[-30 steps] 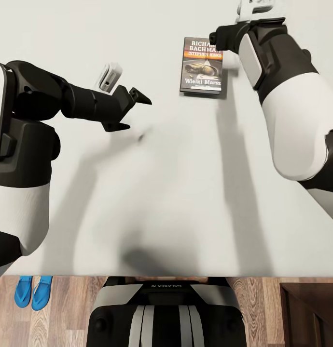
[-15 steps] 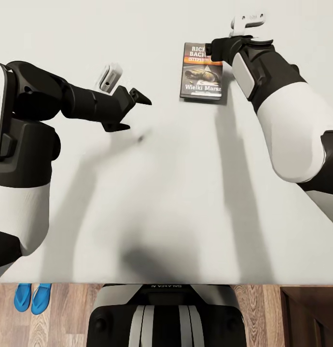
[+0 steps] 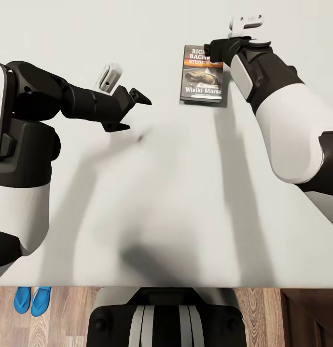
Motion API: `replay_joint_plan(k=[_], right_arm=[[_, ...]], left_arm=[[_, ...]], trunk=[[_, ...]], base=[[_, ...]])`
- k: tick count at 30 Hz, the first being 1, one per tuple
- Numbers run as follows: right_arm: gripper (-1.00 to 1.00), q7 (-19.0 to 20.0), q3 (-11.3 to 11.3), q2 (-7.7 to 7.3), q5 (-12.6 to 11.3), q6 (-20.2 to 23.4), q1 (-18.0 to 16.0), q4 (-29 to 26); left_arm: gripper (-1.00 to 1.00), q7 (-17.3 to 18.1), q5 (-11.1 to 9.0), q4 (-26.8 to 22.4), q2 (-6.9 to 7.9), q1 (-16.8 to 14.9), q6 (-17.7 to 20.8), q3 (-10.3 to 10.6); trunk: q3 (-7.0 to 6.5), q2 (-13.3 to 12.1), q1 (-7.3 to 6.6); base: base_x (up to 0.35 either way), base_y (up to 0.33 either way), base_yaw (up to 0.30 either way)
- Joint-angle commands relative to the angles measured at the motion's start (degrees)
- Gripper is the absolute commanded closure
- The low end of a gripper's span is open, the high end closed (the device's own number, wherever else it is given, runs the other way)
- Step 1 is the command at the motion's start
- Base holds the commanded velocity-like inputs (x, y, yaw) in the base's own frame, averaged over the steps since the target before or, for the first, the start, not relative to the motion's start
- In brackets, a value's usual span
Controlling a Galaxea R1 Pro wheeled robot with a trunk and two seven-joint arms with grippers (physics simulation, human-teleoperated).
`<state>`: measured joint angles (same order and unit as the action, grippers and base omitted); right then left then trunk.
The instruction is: In the bedroom, move the book from the bed onto either nightstand, and place the two sandals side by side next to the bed.
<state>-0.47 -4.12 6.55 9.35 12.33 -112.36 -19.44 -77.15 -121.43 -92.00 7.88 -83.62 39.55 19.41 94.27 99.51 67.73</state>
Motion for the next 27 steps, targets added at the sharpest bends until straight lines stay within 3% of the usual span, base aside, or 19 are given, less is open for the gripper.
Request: replay_joint_plan(k=[1, 7, 10, 27], right_arm=[[-1.00, -0.13, -0.40, 0.35, 0.63, 0.34, 0.04, -0.30], [-1.00, -0.03, -0.10, 1.98, 1.75, -0.15, -1.25, -1.94], [-1.00, -0.03, -0.10, 2.00, 1.75, -0.15, -1.25, -2.91], [-1.00, -0.03, -0.10, 2.00, 1.75, -0.15, -1.25, -3.42]], left_arm=[[-1.00, -0.36, -0.21, -0.02, 0.03, -0.05, 0.52, 0.02], [-1.00, -0.29, 0.25, 1.51, 1.66, -1.66, -0.06, -1.40], [-1.00, -0.29, 0.25, 1.51, 2.62, -2.22, -0.06, -1.40], [-1.00, -0.29, 0.25, 1.51, 2.72, -2.22, -0.06, -1.40]], trunk=[[0.02, 0.01, 0.00], [0.02, 0.01, 0.00], [0.02, 0.01, 0.00], [0.02, 0.01, 0.00]], base=[[0.005, 0.000, 0.000], [0.001, 0.000, 0.000], [0.000, 0.000, 0.000], [0.000, 0.000, 0.000]])
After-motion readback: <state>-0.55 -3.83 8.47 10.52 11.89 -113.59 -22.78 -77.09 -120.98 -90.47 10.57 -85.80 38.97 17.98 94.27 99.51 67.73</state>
